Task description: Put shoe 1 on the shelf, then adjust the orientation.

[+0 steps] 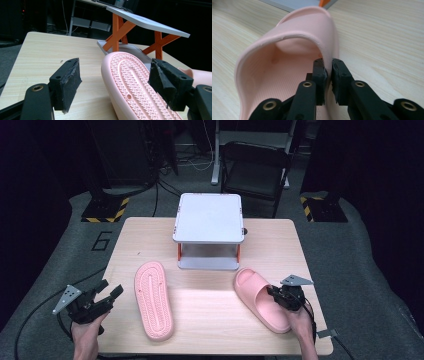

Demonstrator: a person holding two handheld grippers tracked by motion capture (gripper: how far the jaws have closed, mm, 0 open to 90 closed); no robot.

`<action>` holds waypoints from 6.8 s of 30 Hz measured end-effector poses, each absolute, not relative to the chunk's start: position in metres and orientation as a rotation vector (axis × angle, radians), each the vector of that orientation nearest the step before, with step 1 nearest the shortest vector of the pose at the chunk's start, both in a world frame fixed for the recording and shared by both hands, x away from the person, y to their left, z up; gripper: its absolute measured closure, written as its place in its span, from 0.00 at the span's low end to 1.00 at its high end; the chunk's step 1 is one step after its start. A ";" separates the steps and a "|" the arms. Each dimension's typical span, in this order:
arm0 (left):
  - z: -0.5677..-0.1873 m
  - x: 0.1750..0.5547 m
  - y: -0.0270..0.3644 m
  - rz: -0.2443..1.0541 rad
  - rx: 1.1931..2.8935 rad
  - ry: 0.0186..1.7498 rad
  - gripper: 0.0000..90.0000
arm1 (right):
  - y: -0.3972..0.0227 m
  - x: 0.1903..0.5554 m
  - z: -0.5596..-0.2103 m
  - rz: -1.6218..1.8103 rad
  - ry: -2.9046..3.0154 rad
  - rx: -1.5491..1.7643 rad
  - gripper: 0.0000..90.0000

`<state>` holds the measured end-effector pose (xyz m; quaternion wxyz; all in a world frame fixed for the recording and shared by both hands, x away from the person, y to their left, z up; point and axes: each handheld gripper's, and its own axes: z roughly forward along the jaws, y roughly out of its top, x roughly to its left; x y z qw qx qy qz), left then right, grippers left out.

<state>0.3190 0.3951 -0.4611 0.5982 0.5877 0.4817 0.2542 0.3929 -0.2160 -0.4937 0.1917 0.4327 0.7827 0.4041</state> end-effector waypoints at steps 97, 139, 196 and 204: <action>-0.456 0.322 0.406 0.587 1.343 1.125 0.28 | 0.015 0.485 -0.514 1.251 2.118 1.148 0.42; -0.458 0.320 0.404 0.610 1.354 1.128 0.28 | -0.149 0.364 -0.434 1.296 1.798 1.090 0.18; -0.492 0.345 0.383 0.674 1.711 1.404 0.36 | -0.213 0.322 -0.450 1.246 1.677 1.087 0.25; -0.462 0.331 0.383 0.777 1.593 1.322 0.36 | -0.213 0.322 -0.451 1.246 1.682 1.088 0.25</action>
